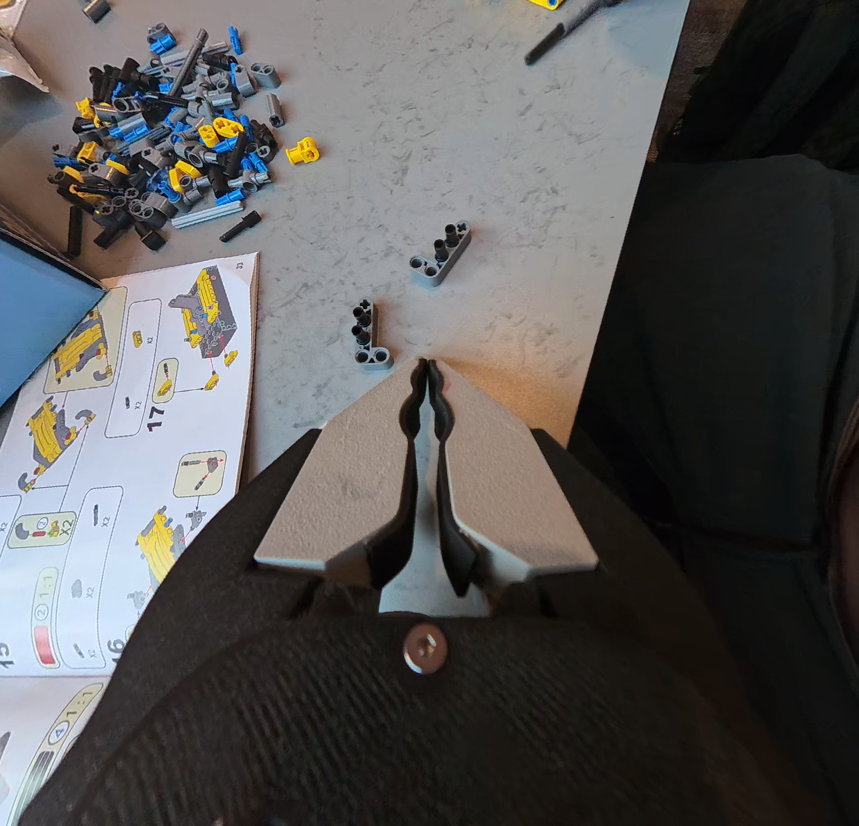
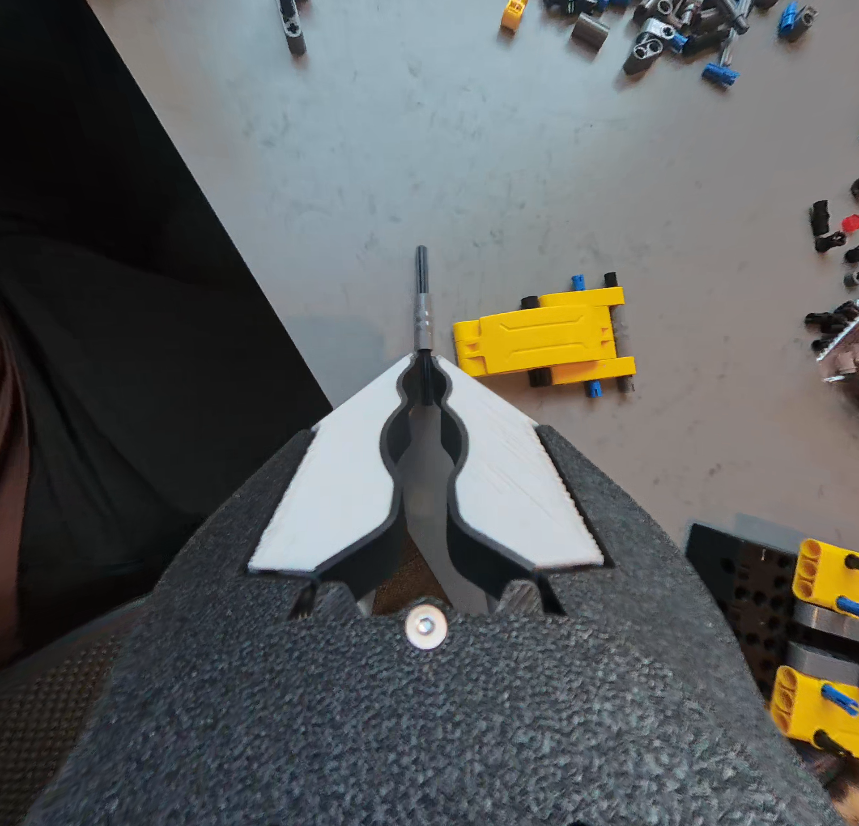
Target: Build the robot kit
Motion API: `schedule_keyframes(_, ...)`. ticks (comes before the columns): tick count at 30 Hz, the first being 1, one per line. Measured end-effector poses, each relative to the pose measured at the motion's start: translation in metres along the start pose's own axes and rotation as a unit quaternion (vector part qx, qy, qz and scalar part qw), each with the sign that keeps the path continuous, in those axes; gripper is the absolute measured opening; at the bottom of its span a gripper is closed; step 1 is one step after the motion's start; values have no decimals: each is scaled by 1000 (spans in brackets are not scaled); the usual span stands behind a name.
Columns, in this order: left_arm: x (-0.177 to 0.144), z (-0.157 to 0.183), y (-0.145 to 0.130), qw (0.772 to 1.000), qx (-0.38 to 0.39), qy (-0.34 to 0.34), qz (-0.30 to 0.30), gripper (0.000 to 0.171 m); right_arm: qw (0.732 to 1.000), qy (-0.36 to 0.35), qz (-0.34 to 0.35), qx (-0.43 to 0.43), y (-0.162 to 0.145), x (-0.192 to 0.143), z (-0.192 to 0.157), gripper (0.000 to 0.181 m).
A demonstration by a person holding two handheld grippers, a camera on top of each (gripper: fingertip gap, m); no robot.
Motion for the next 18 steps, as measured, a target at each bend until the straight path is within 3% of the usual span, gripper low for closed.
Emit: schedule_keyframes(18,0,0,0,1000,1,0,0,0,996,-20,71,47,-4,-13,2,7)
Point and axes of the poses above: each gripper's, where its closed fingertips meet, x out along the fingers, y out of its top, z = x × y across the jaws, the point moved 5 cm from there along -x, back along the fingers, and after that the axes turned 14 degrees about y, right-handed, at the moved point
